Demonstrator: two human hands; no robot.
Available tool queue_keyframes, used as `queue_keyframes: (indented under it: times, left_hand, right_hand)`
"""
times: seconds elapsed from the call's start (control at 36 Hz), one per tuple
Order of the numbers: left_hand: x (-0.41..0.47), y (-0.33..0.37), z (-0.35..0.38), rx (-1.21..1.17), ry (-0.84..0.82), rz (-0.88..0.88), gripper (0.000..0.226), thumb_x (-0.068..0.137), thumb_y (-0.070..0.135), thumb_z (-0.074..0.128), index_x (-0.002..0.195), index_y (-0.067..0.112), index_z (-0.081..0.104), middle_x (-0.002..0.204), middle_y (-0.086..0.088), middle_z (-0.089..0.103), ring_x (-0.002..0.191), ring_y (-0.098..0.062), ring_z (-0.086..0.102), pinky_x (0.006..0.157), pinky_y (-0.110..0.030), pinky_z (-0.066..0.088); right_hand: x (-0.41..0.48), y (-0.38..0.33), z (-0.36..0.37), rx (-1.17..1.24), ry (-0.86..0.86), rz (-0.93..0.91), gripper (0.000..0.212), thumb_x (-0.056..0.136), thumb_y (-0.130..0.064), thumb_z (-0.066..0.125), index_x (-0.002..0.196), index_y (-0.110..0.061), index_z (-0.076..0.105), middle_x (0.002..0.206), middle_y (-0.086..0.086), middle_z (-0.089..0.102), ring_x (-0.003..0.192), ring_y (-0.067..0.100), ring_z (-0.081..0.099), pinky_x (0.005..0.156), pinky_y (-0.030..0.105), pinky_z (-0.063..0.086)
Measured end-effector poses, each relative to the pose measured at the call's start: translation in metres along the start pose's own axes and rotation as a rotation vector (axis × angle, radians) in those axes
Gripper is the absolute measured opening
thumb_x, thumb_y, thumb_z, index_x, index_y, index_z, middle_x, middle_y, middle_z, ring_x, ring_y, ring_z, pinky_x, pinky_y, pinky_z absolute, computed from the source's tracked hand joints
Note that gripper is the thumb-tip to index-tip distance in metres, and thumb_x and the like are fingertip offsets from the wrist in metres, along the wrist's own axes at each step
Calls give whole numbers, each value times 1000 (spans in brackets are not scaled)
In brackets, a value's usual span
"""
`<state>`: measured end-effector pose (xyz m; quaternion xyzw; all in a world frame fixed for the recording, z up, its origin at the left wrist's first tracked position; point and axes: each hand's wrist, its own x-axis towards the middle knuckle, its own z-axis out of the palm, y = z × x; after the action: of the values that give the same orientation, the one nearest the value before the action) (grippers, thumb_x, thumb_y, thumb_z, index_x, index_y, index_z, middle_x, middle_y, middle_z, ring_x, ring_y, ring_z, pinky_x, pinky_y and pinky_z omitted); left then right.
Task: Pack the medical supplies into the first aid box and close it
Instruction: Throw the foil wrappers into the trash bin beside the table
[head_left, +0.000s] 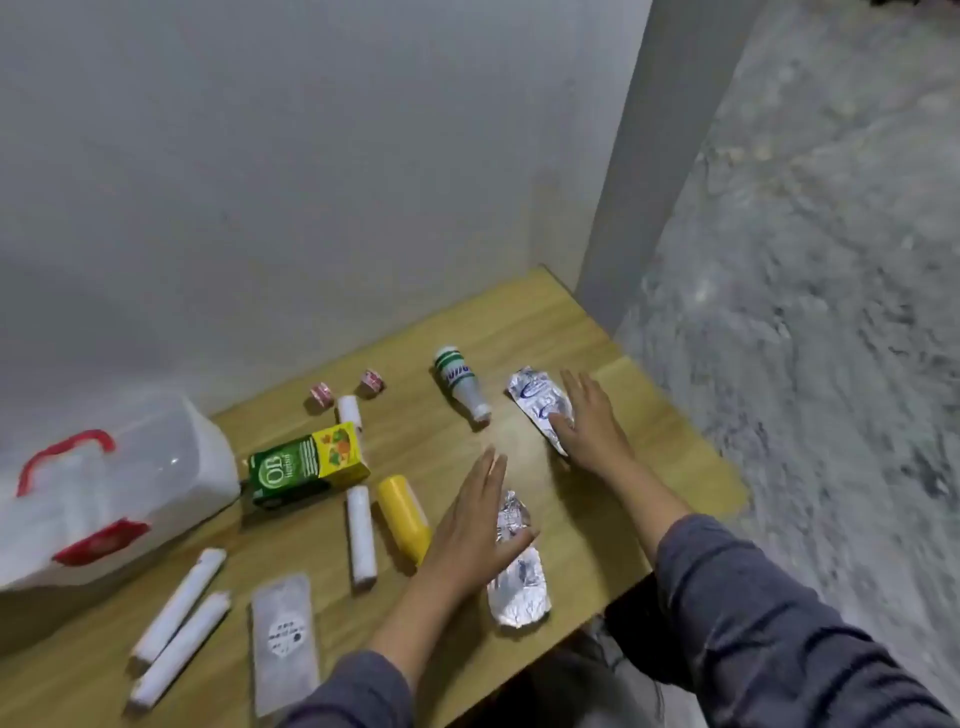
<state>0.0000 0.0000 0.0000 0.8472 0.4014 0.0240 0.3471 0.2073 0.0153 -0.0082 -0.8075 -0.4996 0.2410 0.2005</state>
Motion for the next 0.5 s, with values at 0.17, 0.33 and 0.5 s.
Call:
queue_keyframes:
  times: [0.17,0.33,0.5]
  left_hand:
    - [-8,-13,27,-4,-75,-56,87,88,46,57,152,17,5,161,1,-6,149,-13,-4,111,-16,-1]
    - [1,-14,29,-145,81,-82,69,85,28,66,144,13,33,146,-4,38,136,-19,31,104,-12,16]
    - [18,-8,27,-363,184,-134,52,77,1,65,125,16,53,117,-2,51,114,-20,51,87,-9,32]
  right_hand:
    - [-10,7,22,-83,-84,88,61,95,-31,44,149,-19,16,159,15,1,147,28,1,121,37,7]
    - [-13,3,21,-40,47,82,53,86,-25,60,135,-16,43,147,13,35,135,30,30,110,37,31]
    - [-20,8,7,193,1,190,64,65,-17,79,124,-16,53,125,11,42,117,27,48,95,27,40]
